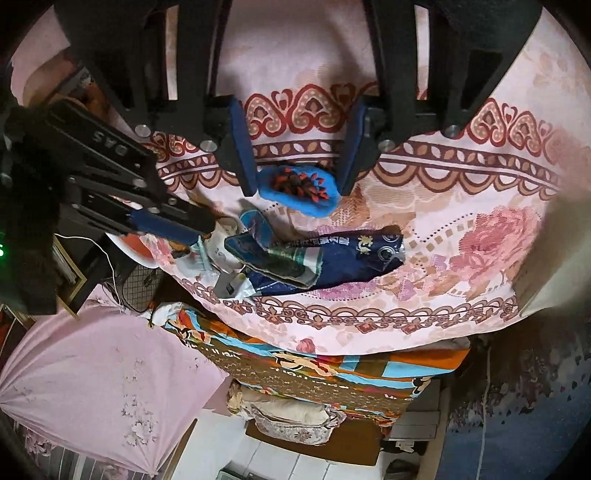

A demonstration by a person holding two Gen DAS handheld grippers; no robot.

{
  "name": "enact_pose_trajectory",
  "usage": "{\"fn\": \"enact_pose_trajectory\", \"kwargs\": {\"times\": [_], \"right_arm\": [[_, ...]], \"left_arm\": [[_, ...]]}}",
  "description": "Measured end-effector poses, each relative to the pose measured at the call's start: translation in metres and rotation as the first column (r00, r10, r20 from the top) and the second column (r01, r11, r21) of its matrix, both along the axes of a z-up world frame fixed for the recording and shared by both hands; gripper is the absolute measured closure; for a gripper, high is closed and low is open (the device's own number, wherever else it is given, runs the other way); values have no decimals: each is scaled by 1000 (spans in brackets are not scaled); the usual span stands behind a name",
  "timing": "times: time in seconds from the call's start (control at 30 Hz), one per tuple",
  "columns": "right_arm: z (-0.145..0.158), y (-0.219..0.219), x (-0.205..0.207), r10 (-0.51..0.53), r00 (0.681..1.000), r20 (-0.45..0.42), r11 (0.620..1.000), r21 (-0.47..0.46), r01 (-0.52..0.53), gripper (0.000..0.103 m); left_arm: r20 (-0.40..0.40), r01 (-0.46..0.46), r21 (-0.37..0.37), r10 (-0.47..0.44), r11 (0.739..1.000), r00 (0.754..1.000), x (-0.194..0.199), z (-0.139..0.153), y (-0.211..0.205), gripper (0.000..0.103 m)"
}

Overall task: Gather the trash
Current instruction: 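Grasp the blue patterned sock with the left tool while the right tool grasps a brown scrap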

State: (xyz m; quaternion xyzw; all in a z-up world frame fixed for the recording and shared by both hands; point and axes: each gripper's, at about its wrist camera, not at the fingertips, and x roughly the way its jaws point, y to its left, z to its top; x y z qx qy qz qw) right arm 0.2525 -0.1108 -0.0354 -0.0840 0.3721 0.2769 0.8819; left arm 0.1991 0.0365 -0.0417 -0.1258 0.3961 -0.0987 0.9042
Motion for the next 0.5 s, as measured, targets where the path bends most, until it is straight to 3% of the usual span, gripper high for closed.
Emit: {"fn": "enact_pose_trajectory", "kwargs": {"times": [0.3,0.5], "right_arm": [[0,6,-11,17,999,37,999,-34,-15,90],[18,-18,-25,-27,991,130,995,96,15,90]], "left_arm": [[34,6,-10,-6,1000,999,-5,5,0,29],[118,7,24,-10,1000,993,-16,19,-7,29]]}}
